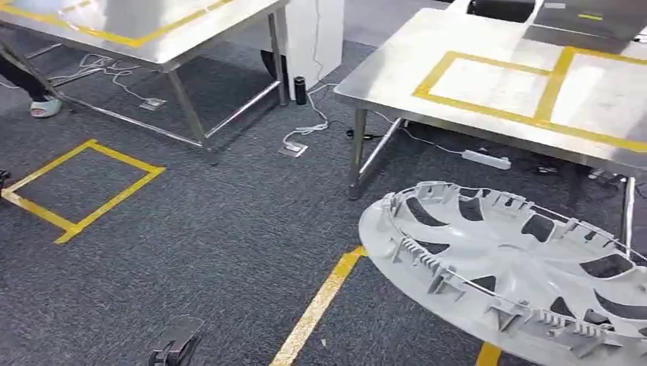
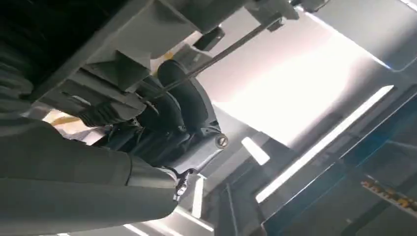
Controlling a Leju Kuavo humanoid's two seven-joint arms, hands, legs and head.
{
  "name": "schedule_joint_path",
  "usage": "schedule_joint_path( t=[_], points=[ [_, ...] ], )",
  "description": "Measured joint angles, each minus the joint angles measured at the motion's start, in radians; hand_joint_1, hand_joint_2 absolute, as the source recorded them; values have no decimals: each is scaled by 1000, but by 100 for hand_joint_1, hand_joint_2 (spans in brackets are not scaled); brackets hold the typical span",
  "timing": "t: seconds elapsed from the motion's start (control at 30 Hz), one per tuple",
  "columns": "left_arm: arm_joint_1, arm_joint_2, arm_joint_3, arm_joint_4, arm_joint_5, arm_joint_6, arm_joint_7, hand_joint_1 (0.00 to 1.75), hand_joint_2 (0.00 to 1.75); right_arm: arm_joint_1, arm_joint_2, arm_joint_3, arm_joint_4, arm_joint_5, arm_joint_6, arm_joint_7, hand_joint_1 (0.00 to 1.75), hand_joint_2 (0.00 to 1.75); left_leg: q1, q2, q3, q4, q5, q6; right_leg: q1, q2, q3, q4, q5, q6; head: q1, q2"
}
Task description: Take the parts from the cabinet and place them on the table.
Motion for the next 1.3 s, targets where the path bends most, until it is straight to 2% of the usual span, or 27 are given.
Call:
schedule_joint_path(
  t=[0.03,0.07,0.1,0.13,0.17,0.2,0.23,0.27,0.3,0.33,0.37,0.4,0.43,0.47,0.5,0.53,0.6,0.67,0.7,0.77,0.8,1.2,1.23,1.27,1.3],
  points=[
    [-2,-2,0,0,0,0,0,0,0,0,0,0,1,0,0,0,175,175,1,13,1,2,-2,-3,-2,-6,32,-56,34,2,0,0],
    [-3,-2,0,0,0,0,0,0,0,0,0,0,1,0,0,0,175,175,2,25,2,5,-6,-7,-2,-19,80,-140,74,2,0,0],
    [-4,-3,0,0,0,0,0,0,0,-1,0,1,1,0,0,0,175,175,2,35,5,9,-11,-14,-3,-45,135,-233,109,3,0,0],
    [-5,-2,0,0,0,0,0,0,0,-5,-1,2,2,0,0,1,161,175,-6,44,5,12,-17,-22,7,-82,159,-273,89,0,2,0],
    [-5,-2,0,0,0,0,0,0,0,-4,-2,3,2,0,0,2,136,175,-8,49,4,17,-19,-28,3,-66,164,-274,98,-14,0,0],
    [-7,-2,0,0,0,0,0,0,0,-3,-2,2,2,0,0,3,119,175,-8,56,8,17,-17,-30,5,-57,160,-271,97,-20,-7,0],
    [-7,-2,0,0,0,0,0,0,0,-3,-2,2,2,1,0,7,113,175,-7,65,9,16,-16,-34,8,-49,156,-267,97,-24,-6,0],
    [-8,-2,0,0,0,-1,0,0,0,-3,-3,2,2,5,0,9,136,175,-6,70,10,16,-16,-38,8,-42,154,-268,99,-29,-5,0],
    [-9,-2,0,0,0,-1,0,0,0,-4,-3,3,2,10,0,12,148,175,-3,62,9,17,-23,-46,3,-36,159,-274,103,-37,-7,0],
    [-9,-1,0,0,0,-5,-2,0,0,-6,-3,3,2,14,0,16,154,175,-2,25,9,22,-31,-44,6,-38,160,-272,102,-35,-11,0],
    [-9,2,0,0,0,-7,-3,0,0,-11,-3,3,5,16,0,19,154,175,-2,24,10,13,-10,-9,6,-36,161,-270,101,-35,-14,0],
    [-10,2,0,0,0,-9,-3,0,0,-11,-3,3,7,19,-1,21,175,175,-3,26,12,16,-25,16,8,-30,163,-271,99,-36,-13,0],
    [-10,2,0,0,0,-11,-4,0,0,-10,-3,2,10,24,-1,22,173,175,-3,26,11,16,-18,30,8,-30,163,-271,99,-37,-13,0],
    [-9,1,0,0,0,-11,-4,0,0,-9,-3,2,13,24,-1,23,169,175,-4,26,11,16,-17,30,9,-30,163,-271,99,-37,-12,0],
    [-9,2,0,0,0,-11,-4,0,0,-9,-5,2,13,24,-1,24,157,175,-4,26,11,15,-16,28,9,-30,162,-271,98,-38,-13,0],
    [-9,3,0,0,0,-11,-4,0,0,-7,-5,2,14,24,-1,26,162,175,-3,26,11,13,-14,25,10,-30,162,-271,97,-40,-12,0],
    [-7,3,0,0,0,-11,-4,0,0,-6,-5,4,15,24,-1,25,155,175,-2,25,11,11,-11,20,11,-31,162,-270,97,-40,-13,0],
    [-7,3,0,0,0,-11,-4,0,0,-7,-5,4,15,24,-1,25,152,175,-1,25,11,9,-9,10,13,-32,161,-270,96,-41,-13,0],
    [-7,3,0,0,0,-11,-5,0,0,-9,-5,4,15,24,-1,26,152,175,1,25,11,8,-9,-3,14,-33,161,-269,97,-42,-13,0],
    [-7,3,0,0,0,-11,-6,0,0,-12,-6,4,15,22,-1,26,152,175,4,25,11,5,-8,-38,15,-33,159,-268,97,-42,-12,0],
    [-7,3,0,0,0,-11,-6,0,0,-14,-6,5,15,22,-1,26,145,175,5,25,11,5,-8,-46,15,-33,158,-267,97,-42,-13,0],
    [-6,3,0,0,0,-11,-10,0,0,-18,-8,5,15,24,-1,27,143,175,1,25,10,8,-10,-48,11,-33,158,-268,98,-41,-13,0],
    [-6,4,0,0,0,-11,-11,0,0,-19,-8,5,15,26,-1,27,159,175,0,25,10,9,-11,-48,10,-33,158,-268,99,-40,-12,0],
    [-6,4,0,0,0,-11,-11,0,0,-19,-8,5,15,25,-1,27,159,175,0,25,10,9,-11,-47,9,-33,158,-268,99,-40,-12,0],
    [-6,4,0,0,0,-11,-11,0,0,-19,-8,5,15,25,-1,27,173,175,-1,25,9,10,-11,-46,9,-33,158,-268,99,-40,-12,0]
  ],
)
